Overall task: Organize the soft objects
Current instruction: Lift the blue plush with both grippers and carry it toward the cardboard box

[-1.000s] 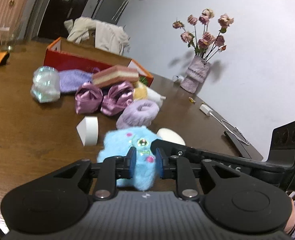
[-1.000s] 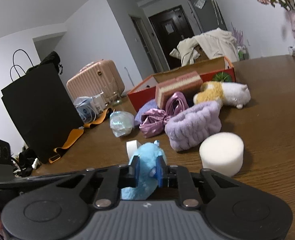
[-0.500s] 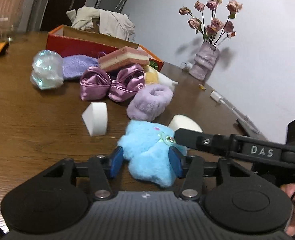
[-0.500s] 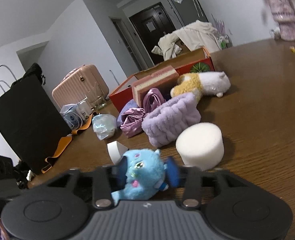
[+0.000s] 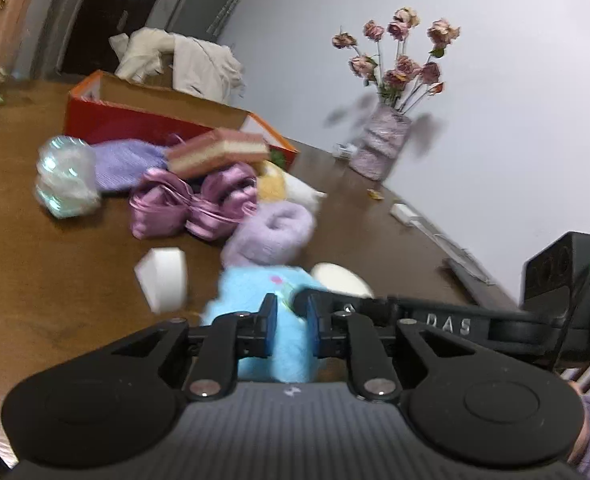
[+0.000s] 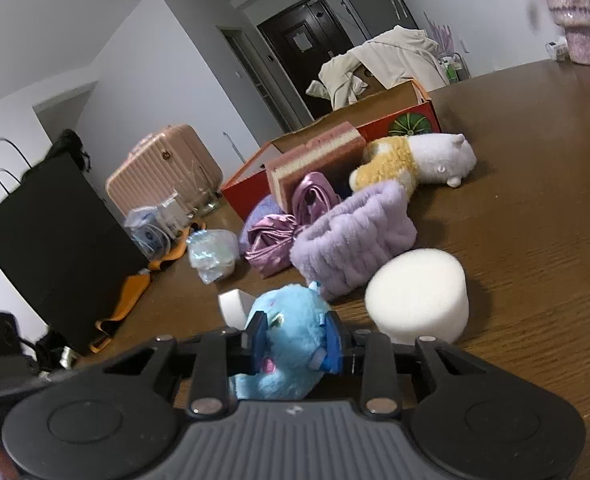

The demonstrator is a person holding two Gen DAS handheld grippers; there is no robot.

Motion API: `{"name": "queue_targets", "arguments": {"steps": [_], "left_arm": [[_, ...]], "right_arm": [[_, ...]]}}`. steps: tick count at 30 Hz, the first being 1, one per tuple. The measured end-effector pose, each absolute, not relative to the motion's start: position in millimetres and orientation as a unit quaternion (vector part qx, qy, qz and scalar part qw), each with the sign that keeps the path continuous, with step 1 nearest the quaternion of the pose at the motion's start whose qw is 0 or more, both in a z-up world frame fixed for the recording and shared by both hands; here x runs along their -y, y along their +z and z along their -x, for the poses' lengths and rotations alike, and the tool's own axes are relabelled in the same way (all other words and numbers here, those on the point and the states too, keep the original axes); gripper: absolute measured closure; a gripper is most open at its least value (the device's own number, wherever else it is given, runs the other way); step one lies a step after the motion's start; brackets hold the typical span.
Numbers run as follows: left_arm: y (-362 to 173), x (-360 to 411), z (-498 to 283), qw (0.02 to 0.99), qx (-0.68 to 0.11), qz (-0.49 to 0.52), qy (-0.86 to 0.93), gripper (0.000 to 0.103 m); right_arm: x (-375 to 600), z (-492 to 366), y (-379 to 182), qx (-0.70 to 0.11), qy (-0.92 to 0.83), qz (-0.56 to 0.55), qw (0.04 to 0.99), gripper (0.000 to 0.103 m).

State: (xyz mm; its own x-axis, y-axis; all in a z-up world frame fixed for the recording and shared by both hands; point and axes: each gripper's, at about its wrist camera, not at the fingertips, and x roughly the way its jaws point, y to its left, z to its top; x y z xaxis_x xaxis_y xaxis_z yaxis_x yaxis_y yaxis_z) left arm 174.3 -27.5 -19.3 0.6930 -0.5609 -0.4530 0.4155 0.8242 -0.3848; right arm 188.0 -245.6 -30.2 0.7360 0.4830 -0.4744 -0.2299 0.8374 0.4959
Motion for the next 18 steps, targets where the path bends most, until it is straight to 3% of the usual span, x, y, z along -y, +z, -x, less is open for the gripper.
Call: {"name": "queue_targets", "arguments": {"steps": [4, 7, 9, 11, 12, 13, 14, 18], "left_arm": [[-24.6, 18.1, -180.0, 0.921, -0.29, 0.104, -0.236, 0.05], [-33.2, 18.3, -187.8, 0.908, -0.32, 0.105, -0.248, 0.036], [-38.3, 24.7, -189.0, 0.902, -0.33, 0.105, -0.259, 0.037], [-40.8, 26.9, -189.5, 0.895, -0.33, 0.122, -0.275, 0.05], [-41.0, 27.4, -189.3, 0.895, -0.329, 0.126, -0.275, 0.052], [-39.0, 28.6, -188.1, 0.897, -0.324, 0.124, -0.275, 0.064], [-36.1, 28.8, -186.8, 0.893, -0.319, 0.128, -0.289, 0.083], [-12.4, 32.2, -179.1, 0.895, -0.289, 0.132, -0.311, 0.084]], "right_arm": [[247.9, -189.2, -34.7, -0.309, 0.192, -0.211, 0.907, 0.074], [250.6, -190.3, -35.7, -0.311, 0.195, -0.216, 0.905, 0.074], [252.5, -191.6, -37.0, -0.313, 0.197, -0.222, 0.902, 0.074], [254.6, -193.1, -39.4, -0.317, 0.198, -0.23, 0.899, 0.075], [256.5, -193.6, -40.3, -0.318, 0.196, -0.235, 0.897, 0.075], [257.8, -192.9, -39.4, -0.317, 0.194, -0.237, 0.897, 0.075], [257.7, -190.4, -36.9, -0.315, 0.194, -0.234, 0.899, 0.077], [258.0, -182.2, -12.5, -0.287, 0.203, -0.228, 0.908, 0.081]]}}
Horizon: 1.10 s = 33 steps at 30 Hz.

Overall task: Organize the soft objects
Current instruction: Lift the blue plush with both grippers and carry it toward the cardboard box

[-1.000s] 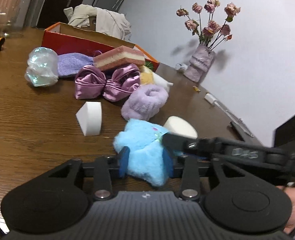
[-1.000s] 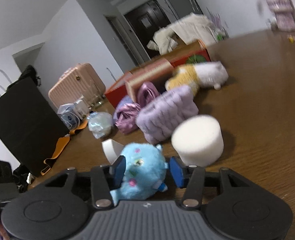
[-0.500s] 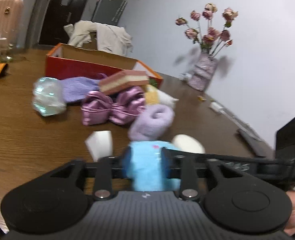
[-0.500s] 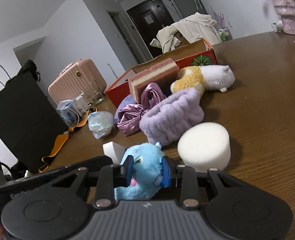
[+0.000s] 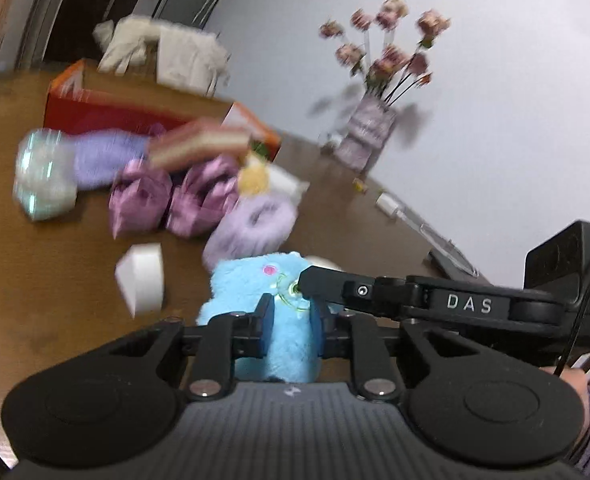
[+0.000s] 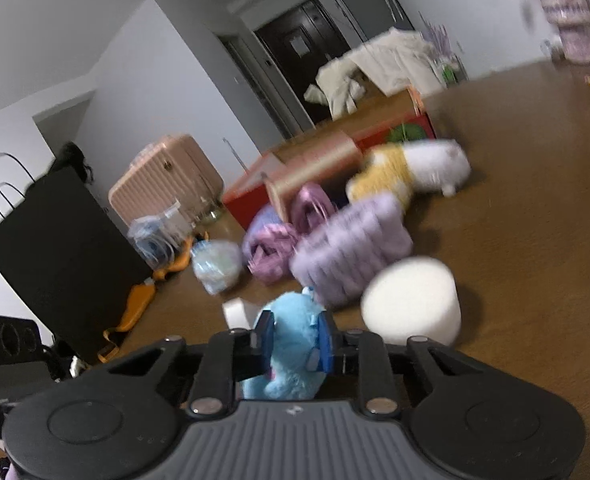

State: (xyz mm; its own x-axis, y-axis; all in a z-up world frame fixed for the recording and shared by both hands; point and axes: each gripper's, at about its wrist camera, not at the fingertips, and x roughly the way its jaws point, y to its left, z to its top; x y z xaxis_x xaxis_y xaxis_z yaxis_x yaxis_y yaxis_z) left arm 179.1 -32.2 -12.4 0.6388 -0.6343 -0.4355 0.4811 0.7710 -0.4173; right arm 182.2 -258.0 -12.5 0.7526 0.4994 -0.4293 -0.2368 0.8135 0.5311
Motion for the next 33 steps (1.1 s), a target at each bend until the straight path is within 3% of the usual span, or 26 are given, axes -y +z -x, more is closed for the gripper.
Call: {"name": "queue_targets", "arguments": {"steps": [6, 7, 8, 10, 15, 17, 21, 28, 33], "left_arm": [[-5.9, 31.3, -194.4, 0.909, -0.29, 0.089, -0.287, 0.076], [-9.3, 27.8, -195.2, 0.909, -0.293, 0.088, -0.284, 0.065], [-13.1, 25.4, -195.9, 0.909, -0.297, 0.085, -0.278, 0.045], [-21.8, 25.0, -201.0, 0.908, -0.309, 0.081, -0.273, 0.029], [-41.8, 35.9, -217.9, 0.892, -0.346, 0.089, -0.275, 0.029], [-43.7, 35.9, -221.0, 0.886, -0.344, 0.108, -0.293, 0.046], [-41.3, 38.3, -220.4, 0.882, -0.34, 0.123, -0.3, 0.048], [8.2, 30.6, -213.1, 0.898, -0.286, 0.125, -0.31, 0.052], [56.9, 28.8, -256.1, 0.901, -0.258, 0.113, -0.33, 0.061]], "right_arm": [[255.8, -199.6, 1.0, -0.279, 0.19, -0.184, 0.923, 0.081], [257.4, -200.3, -1.7, -0.281, 0.193, -0.188, 0.921, 0.081], [259.6, -201.3, -6.0, -0.286, 0.196, -0.196, 0.917, 0.081], [263.0, -205.5, -15.2, -0.296, 0.199, -0.214, 0.909, 0.082], [262.6, -212.4, -26.7, -0.306, 0.204, -0.224, 0.903, 0.082], [264.1, -213.7, -28.9, -0.309, 0.202, -0.228, 0.901, 0.083], [266.9, -212.4, -27.6, -0.305, 0.199, -0.236, 0.901, 0.083], [269.8, -205.8, 12.0, -0.259, 0.218, -0.241, 0.909, 0.083], [277.5, -239.9, 56.4, -0.223, 0.23, -0.232, 0.918, 0.083]]}}
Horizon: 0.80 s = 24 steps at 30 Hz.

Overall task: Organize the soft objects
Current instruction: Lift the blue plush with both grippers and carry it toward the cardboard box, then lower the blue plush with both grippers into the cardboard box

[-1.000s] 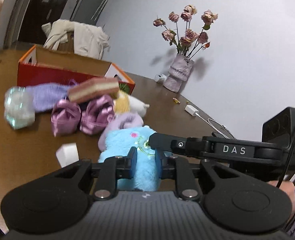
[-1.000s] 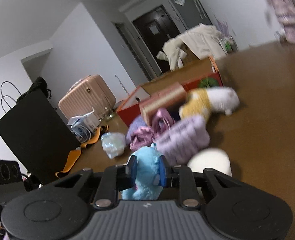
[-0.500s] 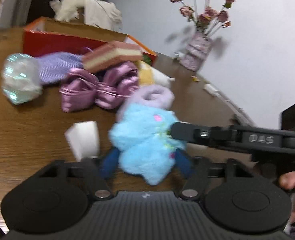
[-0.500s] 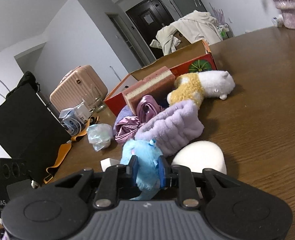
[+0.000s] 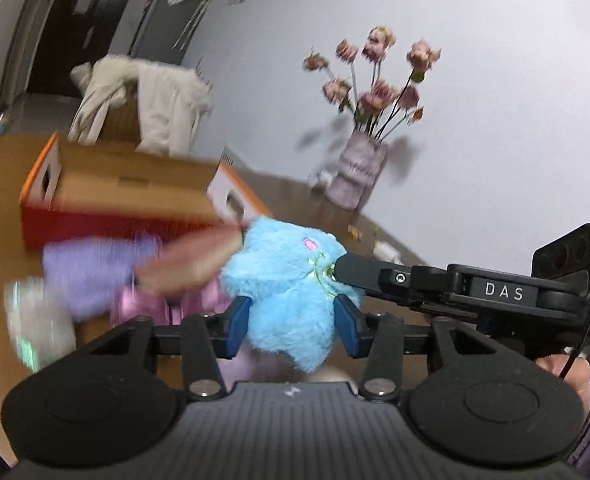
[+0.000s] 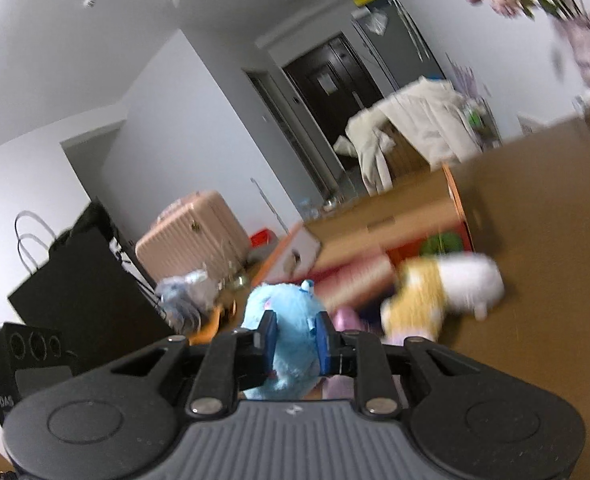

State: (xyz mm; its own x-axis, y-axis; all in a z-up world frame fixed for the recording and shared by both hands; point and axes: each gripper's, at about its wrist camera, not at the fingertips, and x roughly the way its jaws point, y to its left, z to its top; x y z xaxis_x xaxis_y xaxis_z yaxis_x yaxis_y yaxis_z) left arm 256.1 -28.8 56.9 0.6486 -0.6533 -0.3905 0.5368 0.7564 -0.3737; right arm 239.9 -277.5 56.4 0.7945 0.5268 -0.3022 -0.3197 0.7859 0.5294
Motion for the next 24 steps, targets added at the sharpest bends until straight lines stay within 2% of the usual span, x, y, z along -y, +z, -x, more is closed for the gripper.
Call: {"name": "queue_targets", "arguments": {"steps": [1, 2, 5, 8, 11, 13, 14, 15, 16, 17, 18, 24], "left_arm": [[65.7, 29.6, -268.7, 0.902, -0.249, 0.107, -0.337, 0.078], [73.1, 31.1, -281.8, 0.901, -0.244, 0.104, -0.344, 0.081], [88.5, 44.0, -328.5, 0.897, -0.24, 0.096, -0.359, 0.081], [89.8, 63.8, -383.7, 0.903, -0.241, 0.071, -0.348, 0.081], [69.8, 74.3, -438.3, 0.915, -0.275, 0.046, -0.291, 0.081], [56.4, 70.4, -451.7, 0.911, -0.301, 0.044, -0.279, 0.077], [52.2, 62.8, -448.4, 0.907, -0.303, 0.048, -0.289, 0.057], [48.4, 54.6, -441.1, 0.903, -0.301, 0.053, -0.302, 0.044], [45.6, 46.9, -430.6, 0.903, -0.296, 0.054, -0.307, 0.031], [43.6, 40.4, -418.2, 0.905, -0.288, 0.051, -0.308, 0.031], [42.4, 36.0, -409.3, 0.905, -0.286, 0.046, -0.31, 0.031], [35.7, 65.7, -360.4, 0.888, -0.311, 0.026, -0.338, 0.028]], "right_arm": [[279.0, -249.7, 64.7, -0.216, 0.23, -0.228, 0.921, 0.085], [279.7, -262.7, 73.1, -0.211, 0.232, -0.222, 0.923, 0.091], [280.3, -304.9, 86.1, -0.212, 0.242, -0.227, 0.919, 0.101], [275.5, -357.9, 87.6, -0.21, 0.216, -0.19, 0.934, 0.101], [279.4, -422.7, 69.5, -0.247, 0.167, -0.179, 0.938, 0.1], [280.8, -438.7, 61.6, -0.26, 0.145, -0.152, 0.943, 0.095], [285.9, -436.5, 60.7, -0.256, 0.158, -0.15, 0.942, 0.092], [291.8, -430.7, 60.8, -0.249, 0.175, -0.151, 0.94, 0.086], [299.4, -421.5, 60.7, -0.24, 0.187, -0.153, 0.94, 0.064], [306.5, -410.7, 60.5, -0.235, 0.192, -0.154, 0.94, 0.044], [314.9, -396.9, 60.0, -0.227, 0.192, -0.148, 0.943, 0.04], [346.6, -331.6, 39.8, -0.266, 0.109, -0.1, 0.953, 0.039]]}}
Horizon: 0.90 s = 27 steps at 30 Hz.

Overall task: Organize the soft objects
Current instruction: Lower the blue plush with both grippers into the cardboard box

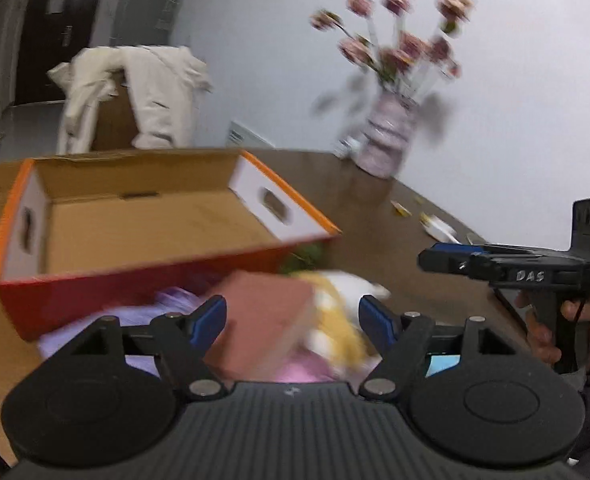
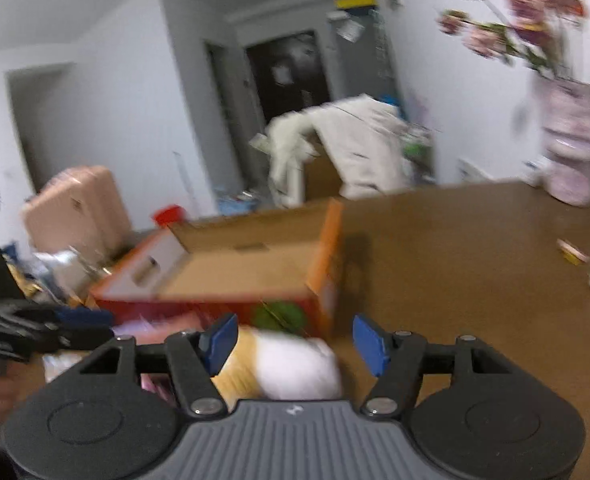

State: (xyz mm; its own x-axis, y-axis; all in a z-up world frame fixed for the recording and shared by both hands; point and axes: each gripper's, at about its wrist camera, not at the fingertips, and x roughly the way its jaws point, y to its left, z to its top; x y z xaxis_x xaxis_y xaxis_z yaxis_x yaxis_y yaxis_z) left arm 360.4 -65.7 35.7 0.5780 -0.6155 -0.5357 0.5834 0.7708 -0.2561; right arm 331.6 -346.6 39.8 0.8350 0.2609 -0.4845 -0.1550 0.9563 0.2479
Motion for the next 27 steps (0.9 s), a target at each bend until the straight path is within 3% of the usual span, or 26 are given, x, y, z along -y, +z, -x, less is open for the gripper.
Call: {"name": "queue_targets", "arguments": {"steps": [6, 10, 12, 16, 20, 27], "left_arm": [[35.3, 133.5, -322.9, 0.866, -0.319, -0.02, -0.385, 0.029], [23.8, 180.6, -314.8, 0.854, -0.346, -0.046, -0.386, 0.035], [11.1, 198.5, -316.8, 0.851, -0.367, -0.052, -0.371, 0.044], [-15.2, 220.4, -322.9, 0.833, -0.422, -0.039, -0.357, 0.058], [-18.2, 221.0, -323.4, 0.835, -0.42, -0.017, -0.354, 0.068], [-16.3, 222.1, -321.5, 0.841, -0.423, -0.001, -0.336, 0.069]], "right_arm": [[376.5, -284.5, 10.8, -0.298, 0.054, -0.14, 0.943, 0.039], [388.5, -270.6, -9.8, -0.309, 0.055, -0.169, 0.934, 0.04], [393.6, -269.3, -22.6, -0.311, 0.067, -0.198, 0.927, 0.043], [402.2, -267.8, -41.4, -0.318, 0.068, -0.228, 0.918, 0.059], [410.7, -265.7, -49.6, -0.314, 0.079, -0.259, 0.91, 0.063], [411.3, -262.7, -53.1, -0.309, 0.086, -0.276, 0.906, 0.068]]}}
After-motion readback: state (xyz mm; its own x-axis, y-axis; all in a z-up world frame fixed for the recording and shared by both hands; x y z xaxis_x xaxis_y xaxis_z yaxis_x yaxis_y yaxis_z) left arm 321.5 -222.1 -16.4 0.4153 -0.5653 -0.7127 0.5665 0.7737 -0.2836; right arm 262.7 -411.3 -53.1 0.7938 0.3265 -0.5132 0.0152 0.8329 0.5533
